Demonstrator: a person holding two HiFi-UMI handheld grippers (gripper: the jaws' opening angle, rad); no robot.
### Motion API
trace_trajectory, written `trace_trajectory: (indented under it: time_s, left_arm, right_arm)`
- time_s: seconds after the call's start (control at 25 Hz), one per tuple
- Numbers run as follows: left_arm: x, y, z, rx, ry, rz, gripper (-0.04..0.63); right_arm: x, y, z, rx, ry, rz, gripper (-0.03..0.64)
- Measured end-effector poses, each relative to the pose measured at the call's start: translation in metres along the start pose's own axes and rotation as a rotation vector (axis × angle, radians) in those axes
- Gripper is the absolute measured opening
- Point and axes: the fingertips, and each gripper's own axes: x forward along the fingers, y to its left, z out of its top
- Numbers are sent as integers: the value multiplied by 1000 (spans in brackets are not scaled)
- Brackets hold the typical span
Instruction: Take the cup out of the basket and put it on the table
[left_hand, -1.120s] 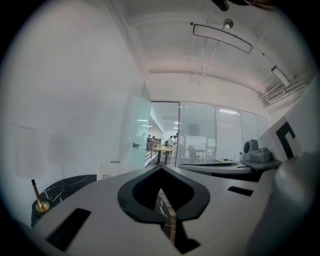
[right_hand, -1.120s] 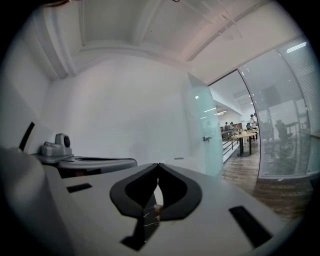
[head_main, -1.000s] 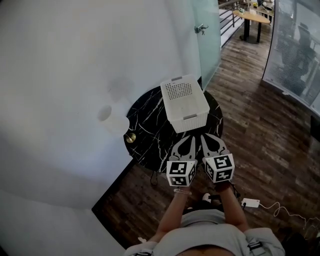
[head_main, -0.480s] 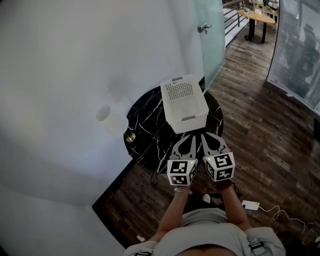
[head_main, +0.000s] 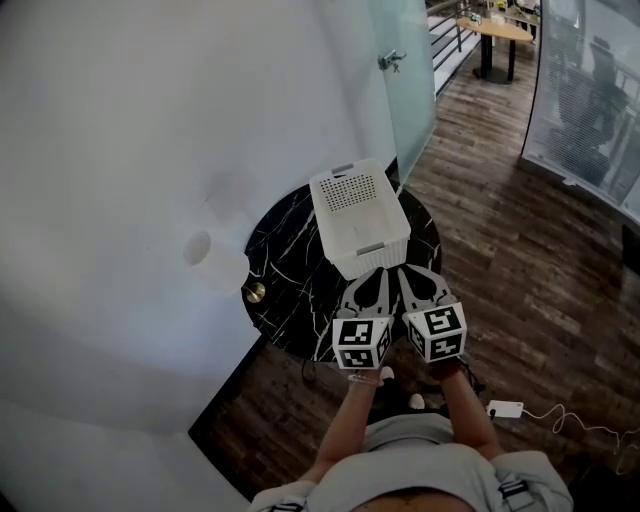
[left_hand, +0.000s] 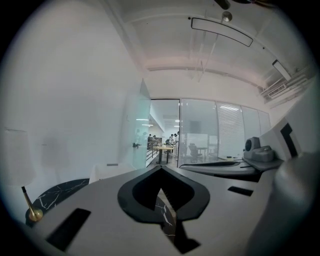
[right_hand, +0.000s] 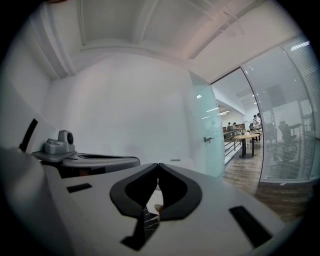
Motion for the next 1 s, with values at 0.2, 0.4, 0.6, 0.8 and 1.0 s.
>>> trace_trajectory:
  time_s: [0.2,0.4,0.6,0.8,1.0]
  left_arm:
    - [19,17,2,-2,1,-22,6]
    - [40,40,3,0,12,-46,5]
    - [63,55,6,3,14,-86,6]
    - [80,67,4,0,19,-140,6]
    - [92,77,8,-4,17,-179,6]
  right_arm:
    - [23,-6,2,0,1,-23,9]
    - [52,-8,4,6,4,-48,9]
    - [75,-16,6,14,5,-86,9]
    - [95,-21,4,21,6,-135,9]
    - [108,-24,7,29,1,-173,9]
